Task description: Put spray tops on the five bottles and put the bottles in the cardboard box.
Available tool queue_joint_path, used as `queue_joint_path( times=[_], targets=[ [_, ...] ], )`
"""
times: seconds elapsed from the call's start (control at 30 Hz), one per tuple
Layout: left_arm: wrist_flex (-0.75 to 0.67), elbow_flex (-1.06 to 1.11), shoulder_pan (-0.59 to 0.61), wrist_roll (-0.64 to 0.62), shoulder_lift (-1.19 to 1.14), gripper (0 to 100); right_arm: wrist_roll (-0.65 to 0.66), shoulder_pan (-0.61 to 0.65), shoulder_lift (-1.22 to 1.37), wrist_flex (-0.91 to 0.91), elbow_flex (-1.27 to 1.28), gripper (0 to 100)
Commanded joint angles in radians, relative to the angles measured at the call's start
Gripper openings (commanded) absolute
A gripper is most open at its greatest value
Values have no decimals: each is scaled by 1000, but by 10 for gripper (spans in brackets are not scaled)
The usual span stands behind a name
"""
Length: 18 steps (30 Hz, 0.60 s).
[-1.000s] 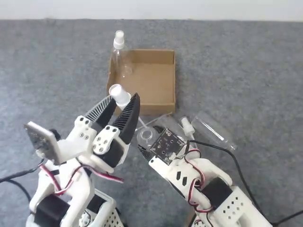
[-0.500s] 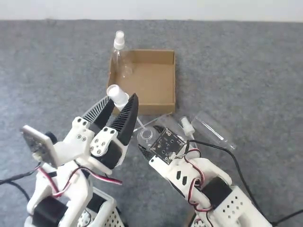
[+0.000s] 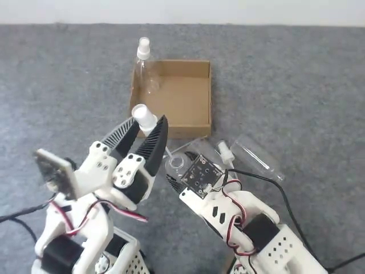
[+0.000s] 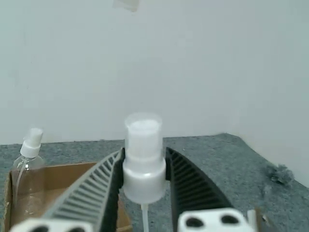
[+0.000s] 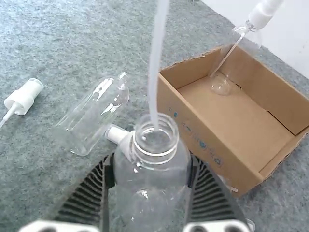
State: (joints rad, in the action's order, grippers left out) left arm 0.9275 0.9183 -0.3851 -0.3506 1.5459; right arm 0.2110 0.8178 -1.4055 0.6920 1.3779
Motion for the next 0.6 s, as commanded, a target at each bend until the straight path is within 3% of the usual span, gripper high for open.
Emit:
queue_joint_path(
  times=[0.0, 0.57],
  targets=[
    [-5, -4, -2, 11, 8, 13, 9, -2, 12, -30, -8, 7],
    [-54, 134, -6, 94, 6, 13, 11, -2, 4, -25, -8, 7]
  ],
)
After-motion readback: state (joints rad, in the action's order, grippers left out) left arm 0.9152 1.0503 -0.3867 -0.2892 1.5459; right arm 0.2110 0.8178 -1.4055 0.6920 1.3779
